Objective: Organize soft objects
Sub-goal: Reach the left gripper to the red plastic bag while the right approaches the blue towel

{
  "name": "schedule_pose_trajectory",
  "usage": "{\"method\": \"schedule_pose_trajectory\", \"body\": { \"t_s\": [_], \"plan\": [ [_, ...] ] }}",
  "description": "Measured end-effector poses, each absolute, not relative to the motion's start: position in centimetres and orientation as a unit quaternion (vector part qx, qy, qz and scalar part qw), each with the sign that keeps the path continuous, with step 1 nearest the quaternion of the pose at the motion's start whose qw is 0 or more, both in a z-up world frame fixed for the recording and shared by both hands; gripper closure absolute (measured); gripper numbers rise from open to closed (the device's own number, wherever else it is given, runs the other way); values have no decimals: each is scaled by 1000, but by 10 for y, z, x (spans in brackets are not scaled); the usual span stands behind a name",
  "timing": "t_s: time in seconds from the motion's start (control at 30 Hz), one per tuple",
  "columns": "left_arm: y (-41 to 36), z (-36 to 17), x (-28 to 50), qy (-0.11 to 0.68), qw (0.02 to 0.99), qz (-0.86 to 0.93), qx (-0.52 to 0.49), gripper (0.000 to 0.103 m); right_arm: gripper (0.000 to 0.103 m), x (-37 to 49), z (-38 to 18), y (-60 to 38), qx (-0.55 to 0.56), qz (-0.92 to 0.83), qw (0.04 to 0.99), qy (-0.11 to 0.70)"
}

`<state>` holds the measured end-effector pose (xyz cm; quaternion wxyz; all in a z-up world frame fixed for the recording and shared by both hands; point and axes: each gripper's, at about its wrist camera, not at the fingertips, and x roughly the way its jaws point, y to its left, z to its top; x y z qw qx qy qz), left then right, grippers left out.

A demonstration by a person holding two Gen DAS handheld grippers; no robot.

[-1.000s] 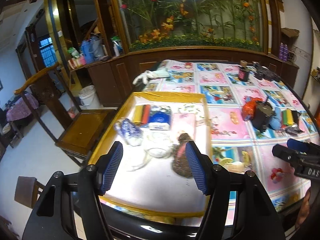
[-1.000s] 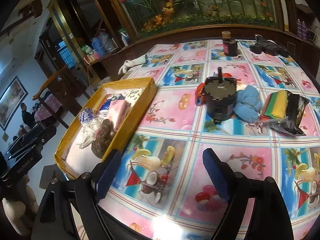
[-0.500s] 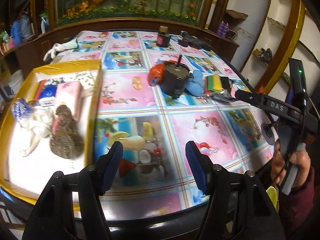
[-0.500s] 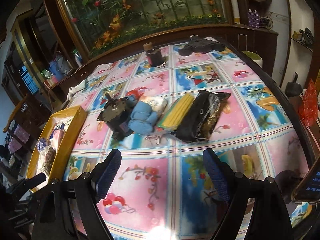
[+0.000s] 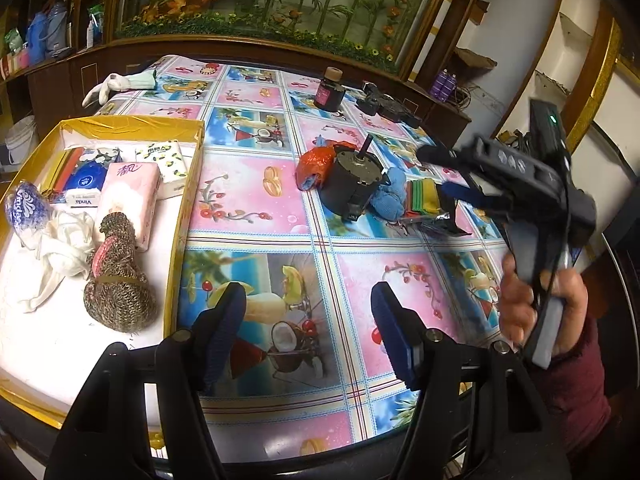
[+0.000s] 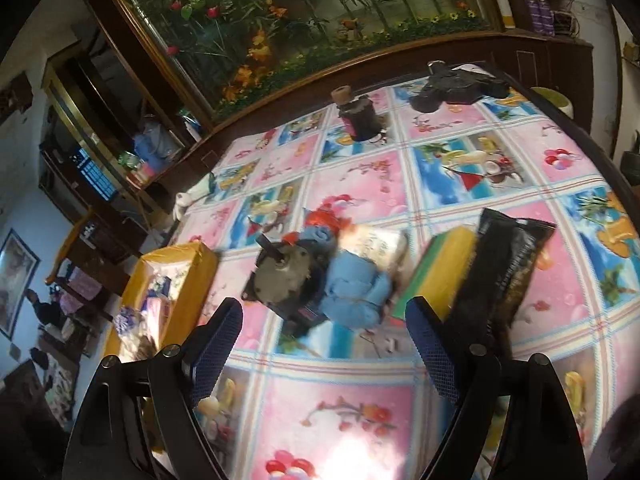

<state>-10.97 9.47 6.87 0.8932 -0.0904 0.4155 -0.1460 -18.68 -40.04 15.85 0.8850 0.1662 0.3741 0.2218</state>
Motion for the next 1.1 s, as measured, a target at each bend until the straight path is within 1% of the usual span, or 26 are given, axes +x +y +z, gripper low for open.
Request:
{"method": "schedule_pose_trajectory", "body": {
  "t_s": [0.1, 0.2, 0.37, 0.57, 0.63, 0.73, 0.77, 0.83, 0.87, 0.9, 1.0, 1.07, 1.1],
  "plan": [
    [99, 68, -106, 417, 891, -153, -91, 39, 19, -164, 157, -398, 169, 215, 884, 380],
    [112, 77, -96, 409, 889, -170, -115, 39, 19, -156, 150, -396, 143, 202, 888, 387],
    [131, 95, -57, 407, 882, -176, -160, 37, 19, -167, 140, -376, 48, 183, 908, 374],
    [118, 96, 12, 445, 858, -186, -176, 37, 23, -176, 127, -331, -77, 191, 916, 346],
    [108, 88, 42, 465, 845, -188, -186, 37, 24, -171, 120, -321, -96, 187, 917, 339],
    [91, 71, 81, 493, 824, -198, -198, 37, 25, -162, 113, -319, -88, 202, 914, 341],
    [86, 66, 91, 500, 819, -201, -196, 37, 26, -159, 110, -318, -83, 207, 913, 342],
    [74, 55, 110, 512, 812, -201, -194, 37, 40, -155, 106, -322, -65, 225, 907, 350],
    [68, 50, 118, 519, 808, -205, -188, 37, 55, -153, 104, -325, -55, 229, 904, 356],
    [61, 44, 126, 526, 807, -201, -174, 37, 64, -151, 103, -326, -51, 227, 904, 359],
    [50, 26, 143, 548, 799, -191, -158, 36, 65, -148, 103, -334, -30, 234, 901, 363],
    [53, 15, 150, 559, 789, -183, -177, 36, 65, -148, 103, -337, -27, 233, 902, 363],
    [55, 13, 153, 564, 782, -187, -189, 38, 65, -148, 103, -339, -29, 233, 901, 364]
  ]
}}
